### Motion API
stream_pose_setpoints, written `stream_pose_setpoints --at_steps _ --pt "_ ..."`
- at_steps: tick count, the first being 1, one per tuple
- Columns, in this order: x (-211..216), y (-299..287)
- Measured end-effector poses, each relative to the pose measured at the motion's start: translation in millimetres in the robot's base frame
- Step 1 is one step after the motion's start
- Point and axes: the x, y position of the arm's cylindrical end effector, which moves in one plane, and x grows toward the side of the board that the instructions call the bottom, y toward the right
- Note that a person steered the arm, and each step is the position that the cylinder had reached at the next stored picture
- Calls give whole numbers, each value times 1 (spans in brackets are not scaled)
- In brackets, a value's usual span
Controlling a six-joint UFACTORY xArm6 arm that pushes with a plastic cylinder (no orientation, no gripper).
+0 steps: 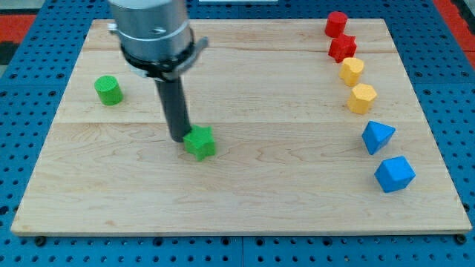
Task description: Slide green star below blue cube
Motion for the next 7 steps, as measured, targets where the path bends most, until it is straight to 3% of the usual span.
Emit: stream_pose_setpoints --at_steps 5,7 --pt "93 225" --pt "112 242"
